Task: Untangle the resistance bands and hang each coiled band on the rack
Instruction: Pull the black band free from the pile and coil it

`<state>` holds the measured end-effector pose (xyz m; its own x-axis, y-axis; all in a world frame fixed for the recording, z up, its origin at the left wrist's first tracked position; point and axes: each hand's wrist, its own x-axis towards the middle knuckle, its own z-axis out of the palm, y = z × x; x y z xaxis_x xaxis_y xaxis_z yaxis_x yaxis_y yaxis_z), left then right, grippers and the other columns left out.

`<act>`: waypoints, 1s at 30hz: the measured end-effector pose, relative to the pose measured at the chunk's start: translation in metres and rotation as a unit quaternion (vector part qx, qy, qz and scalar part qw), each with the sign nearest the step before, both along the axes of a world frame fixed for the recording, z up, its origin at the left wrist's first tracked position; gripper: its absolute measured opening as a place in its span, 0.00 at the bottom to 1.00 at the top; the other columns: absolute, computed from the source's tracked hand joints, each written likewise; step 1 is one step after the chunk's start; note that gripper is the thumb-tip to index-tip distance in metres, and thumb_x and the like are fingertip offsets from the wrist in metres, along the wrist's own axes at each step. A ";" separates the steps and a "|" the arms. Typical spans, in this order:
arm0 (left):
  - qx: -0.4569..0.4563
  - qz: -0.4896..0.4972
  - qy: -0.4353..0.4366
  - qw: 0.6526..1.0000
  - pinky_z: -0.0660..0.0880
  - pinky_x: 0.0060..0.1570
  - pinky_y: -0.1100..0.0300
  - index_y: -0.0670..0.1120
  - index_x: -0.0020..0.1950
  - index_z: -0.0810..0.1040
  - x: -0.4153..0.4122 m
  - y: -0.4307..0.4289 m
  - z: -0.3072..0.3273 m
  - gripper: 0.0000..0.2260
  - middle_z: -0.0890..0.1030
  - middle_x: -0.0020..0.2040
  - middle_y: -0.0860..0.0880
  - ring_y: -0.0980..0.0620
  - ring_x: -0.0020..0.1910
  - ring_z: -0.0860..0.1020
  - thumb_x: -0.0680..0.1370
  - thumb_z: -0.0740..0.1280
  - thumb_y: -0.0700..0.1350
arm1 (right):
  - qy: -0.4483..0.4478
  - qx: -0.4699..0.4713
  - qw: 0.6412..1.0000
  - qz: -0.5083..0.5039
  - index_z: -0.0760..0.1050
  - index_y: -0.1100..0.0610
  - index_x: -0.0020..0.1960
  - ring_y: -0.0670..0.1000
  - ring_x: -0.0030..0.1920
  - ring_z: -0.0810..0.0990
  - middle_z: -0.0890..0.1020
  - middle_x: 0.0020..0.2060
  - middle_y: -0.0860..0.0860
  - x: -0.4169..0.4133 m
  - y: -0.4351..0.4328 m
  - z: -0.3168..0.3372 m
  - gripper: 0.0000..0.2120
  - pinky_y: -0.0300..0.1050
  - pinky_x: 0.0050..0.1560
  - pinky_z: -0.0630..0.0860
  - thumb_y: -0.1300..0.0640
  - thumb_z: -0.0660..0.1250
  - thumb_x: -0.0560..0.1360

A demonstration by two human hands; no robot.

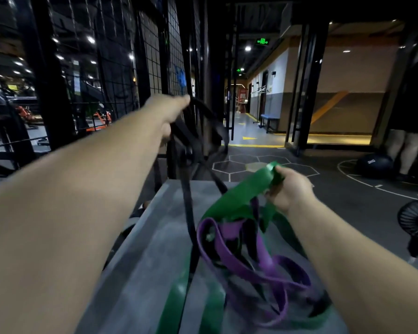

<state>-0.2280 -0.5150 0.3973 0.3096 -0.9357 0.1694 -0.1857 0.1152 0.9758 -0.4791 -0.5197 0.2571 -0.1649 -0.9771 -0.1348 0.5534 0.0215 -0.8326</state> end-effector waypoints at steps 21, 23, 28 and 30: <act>0.217 -0.026 -0.176 0.960 0.72 0.56 0.54 0.42 0.62 0.73 0.012 0.014 -0.161 0.21 0.76 0.63 0.46 0.44 0.59 0.75 0.74 0.74 0.50 | 0.691 0.101 0.704 0.128 0.62 0.63 0.71 0.59 0.61 0.77 0.76 0.62 0.60 -0.030 0.018 -0.094 0.35 0.46 0.54 0.72 0.53 0.75 0.72; 0.225 -0.023 -0.156 0.961 0.74 0.59 0.51 0.40 0.58 0.76 0.021 0.012 -0.181 0.21 0.80 0.58 0.44 0.43 0.56 0.77 0.72 0.75 0.52 | 0.713 0.064 0.687 0.123 0.62 0.59 0.72 0.60 0.62 0.75 0.72 0.65 0.60 -0.027 0.017 -0.105 0.35 0.47 0.57 0.73 0.52 0.75 0.72; 0.241 0.052 -0.237 0.940 0.69 0.41 0.55 0.42 0.48 0.70 0.024 0.019 -0.207 0.20 0.73 0.41 0.46 0.50 0.33 0.68 0.74 0.71 0.57 | 0.825 -0.068 0.549 0.116 0.58 0.48 0.77 0.57 0.75 0.57 0.57 0.75 0.52 -0.007 0.020 -0.117 0.39 0.55 0.72 0.62 0.45 0.72 0.71; 0.237 0.080 -0.247 0.936 0.70 0.41 0.53 0.36 0.70 0.59 0.030 0.017 -0.217 0.37 0.75 0.55 0.40 0.43 0.42 0.75 0.74 0.72 0.57 | 0.833 -0.131 0.513 0.161 0.58 0.49 0.78 0.54 0.77 0.54 0.56 0.77 0.50 0.005 0.020 -0.119 0.40 0.52 0.75 0.57 0.40 0.71 0.71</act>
